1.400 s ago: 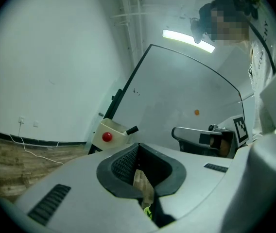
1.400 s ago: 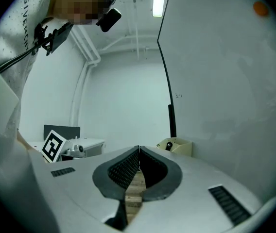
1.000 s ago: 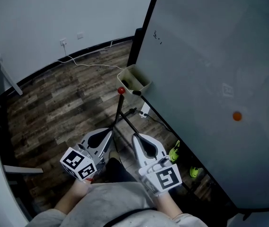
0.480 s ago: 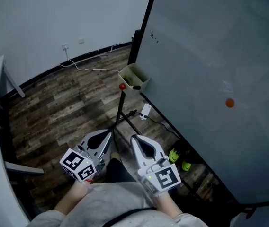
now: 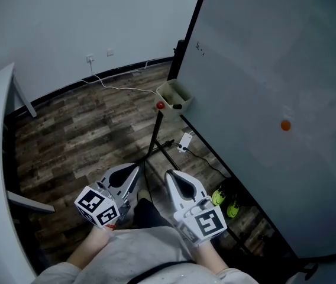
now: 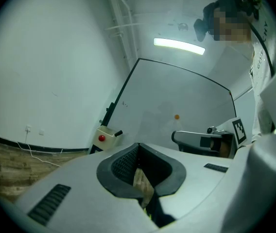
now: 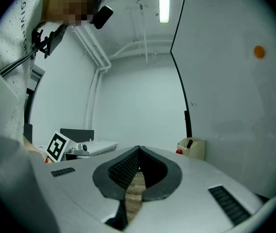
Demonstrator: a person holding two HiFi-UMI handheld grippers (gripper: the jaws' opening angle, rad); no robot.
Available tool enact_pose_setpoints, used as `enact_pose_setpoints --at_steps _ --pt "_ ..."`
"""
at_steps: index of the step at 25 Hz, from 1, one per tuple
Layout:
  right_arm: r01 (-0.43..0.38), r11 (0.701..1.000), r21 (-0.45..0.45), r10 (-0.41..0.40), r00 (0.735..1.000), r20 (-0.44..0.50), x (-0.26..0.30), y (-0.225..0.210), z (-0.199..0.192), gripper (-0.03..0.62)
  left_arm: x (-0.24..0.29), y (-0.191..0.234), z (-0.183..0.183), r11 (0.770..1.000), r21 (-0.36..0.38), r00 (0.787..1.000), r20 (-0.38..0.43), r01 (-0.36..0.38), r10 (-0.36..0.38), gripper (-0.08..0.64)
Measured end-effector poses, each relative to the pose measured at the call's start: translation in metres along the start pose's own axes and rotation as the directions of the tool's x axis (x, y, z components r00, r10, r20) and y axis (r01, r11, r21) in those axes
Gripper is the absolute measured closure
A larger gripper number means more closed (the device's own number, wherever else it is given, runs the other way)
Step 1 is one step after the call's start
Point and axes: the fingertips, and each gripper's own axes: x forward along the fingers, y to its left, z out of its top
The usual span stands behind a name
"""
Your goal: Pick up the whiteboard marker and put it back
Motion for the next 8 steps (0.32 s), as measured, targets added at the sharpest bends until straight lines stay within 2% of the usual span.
enact_pose_setpoints --at_steps 8 --pt "0.002 1.000 0.017 -0.001 1.000 -0.018 -0.023 0.009 -0.006 0.574 -0.006 -0.020 -0.008 1.000 -0.012 1.000 0.001 0.021 -0.021 0.546"
